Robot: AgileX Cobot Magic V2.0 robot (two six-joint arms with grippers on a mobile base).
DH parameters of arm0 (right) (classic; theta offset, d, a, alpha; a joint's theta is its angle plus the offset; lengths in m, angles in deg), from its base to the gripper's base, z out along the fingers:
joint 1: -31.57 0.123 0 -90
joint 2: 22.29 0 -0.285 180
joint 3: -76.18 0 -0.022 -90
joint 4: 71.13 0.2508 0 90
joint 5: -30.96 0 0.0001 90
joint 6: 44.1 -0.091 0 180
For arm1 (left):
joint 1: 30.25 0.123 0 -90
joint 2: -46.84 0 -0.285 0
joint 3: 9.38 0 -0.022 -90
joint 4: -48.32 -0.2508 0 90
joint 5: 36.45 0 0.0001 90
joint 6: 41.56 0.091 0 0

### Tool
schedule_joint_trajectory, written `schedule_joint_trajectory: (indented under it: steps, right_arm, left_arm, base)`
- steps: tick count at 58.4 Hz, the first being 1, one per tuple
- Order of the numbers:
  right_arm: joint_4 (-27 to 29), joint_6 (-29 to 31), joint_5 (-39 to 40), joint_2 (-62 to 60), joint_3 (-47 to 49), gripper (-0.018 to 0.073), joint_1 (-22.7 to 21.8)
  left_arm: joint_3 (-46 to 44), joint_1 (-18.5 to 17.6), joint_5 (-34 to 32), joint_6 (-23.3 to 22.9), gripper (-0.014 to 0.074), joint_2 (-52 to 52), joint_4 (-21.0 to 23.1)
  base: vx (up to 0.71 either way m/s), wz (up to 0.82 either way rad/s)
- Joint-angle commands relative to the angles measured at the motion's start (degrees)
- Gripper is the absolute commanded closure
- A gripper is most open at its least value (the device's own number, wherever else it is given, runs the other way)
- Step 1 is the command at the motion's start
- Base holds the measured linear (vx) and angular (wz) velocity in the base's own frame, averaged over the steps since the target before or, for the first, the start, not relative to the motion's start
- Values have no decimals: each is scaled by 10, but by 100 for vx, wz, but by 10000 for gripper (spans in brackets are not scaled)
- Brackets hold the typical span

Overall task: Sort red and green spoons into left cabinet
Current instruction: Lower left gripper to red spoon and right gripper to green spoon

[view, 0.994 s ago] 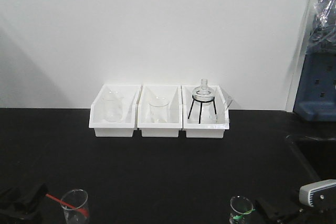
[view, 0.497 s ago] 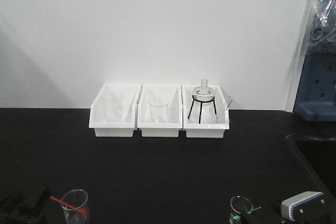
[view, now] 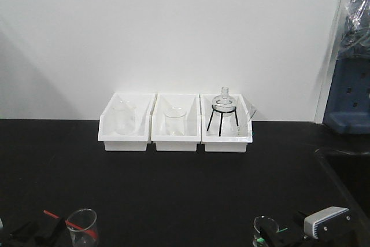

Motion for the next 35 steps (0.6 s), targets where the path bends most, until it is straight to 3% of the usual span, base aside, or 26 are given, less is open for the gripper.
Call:
schedule_joint_trajectory:
  steps: [1,26,35]
  right_arm:
    - [5,6,43,-19,13,-22,0]
    - [5,6,39,-19,13,-22,0]
    - [5,6,37,-19,13,-22,0]
  left_arm:
    - [-16,-3,-123,-1,72,-1,-3]
    - [-81,-3,-140,-5,74,36,5]
    - [-93,-3,-140,-29,74,49,8]
  base:
    - [0,0]
    - [0,0]
    - [0,0]
